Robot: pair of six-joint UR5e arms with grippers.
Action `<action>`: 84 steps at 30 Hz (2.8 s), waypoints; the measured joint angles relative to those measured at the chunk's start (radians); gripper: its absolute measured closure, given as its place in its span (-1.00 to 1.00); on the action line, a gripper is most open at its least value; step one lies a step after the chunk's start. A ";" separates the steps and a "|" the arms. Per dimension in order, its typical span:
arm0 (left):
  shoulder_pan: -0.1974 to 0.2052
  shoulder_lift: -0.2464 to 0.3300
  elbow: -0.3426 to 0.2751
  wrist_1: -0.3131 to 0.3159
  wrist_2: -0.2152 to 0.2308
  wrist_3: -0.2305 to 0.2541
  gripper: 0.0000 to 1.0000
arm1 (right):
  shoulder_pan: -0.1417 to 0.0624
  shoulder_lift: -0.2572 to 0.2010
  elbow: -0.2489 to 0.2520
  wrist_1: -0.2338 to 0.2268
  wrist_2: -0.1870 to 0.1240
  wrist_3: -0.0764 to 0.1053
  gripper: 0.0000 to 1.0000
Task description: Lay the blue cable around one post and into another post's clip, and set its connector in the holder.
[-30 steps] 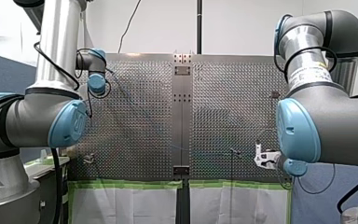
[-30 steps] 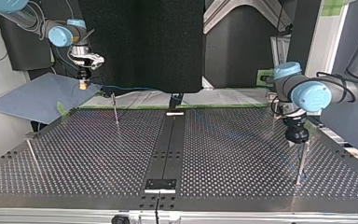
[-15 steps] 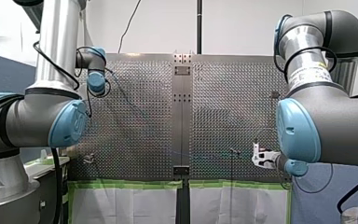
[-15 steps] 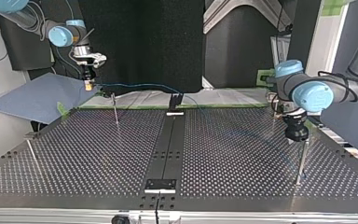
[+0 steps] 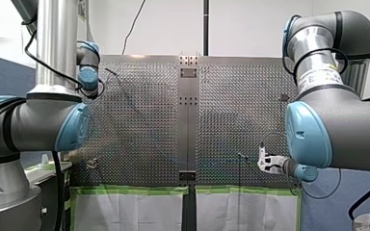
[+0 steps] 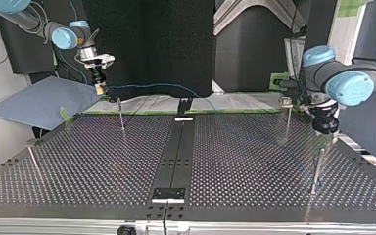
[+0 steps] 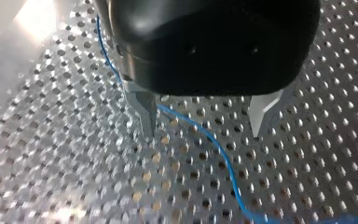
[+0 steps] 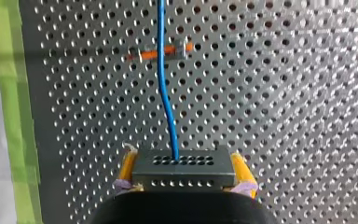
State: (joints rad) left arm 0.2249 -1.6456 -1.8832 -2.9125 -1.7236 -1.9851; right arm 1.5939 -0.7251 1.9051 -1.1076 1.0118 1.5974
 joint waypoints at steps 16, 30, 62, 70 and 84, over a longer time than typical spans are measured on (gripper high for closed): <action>0.020 0.142 0.047 -0.142 -0.036 0.097 -1.00 | 0.002 0.000 -0.011 0.005 -0.018 0.010 1.00; 0.016 0.256 0.162 -0.256 0.005 0.211 -1.00 | 0.002 0.000 -0.011 0.008 -0.017 0.010 1.00; -0.061 0.413 0.363 -0.506 0.217 0.372 -1.00 | 0.006 0.000 -0.012 0.007 -0.018 0.010 1.00; -0.102 0.374 0.355 -0.567 0.165 0.415 -1.00 | 0.011 0.000 -0.014 0.009 -0.018 0.010 1.00; -0.136 0.352 0.272 -0.691 0.088 0.444 -1.00 | 0.013 0.000 -0.016 0.010 -0.018 0.010 1.00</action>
State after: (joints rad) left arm 0.0890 -1.2933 -1.6113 -3.6040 -1.6355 -1.5412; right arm 1.6068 -0.7252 1.8894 -1.0980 0.9942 1.6079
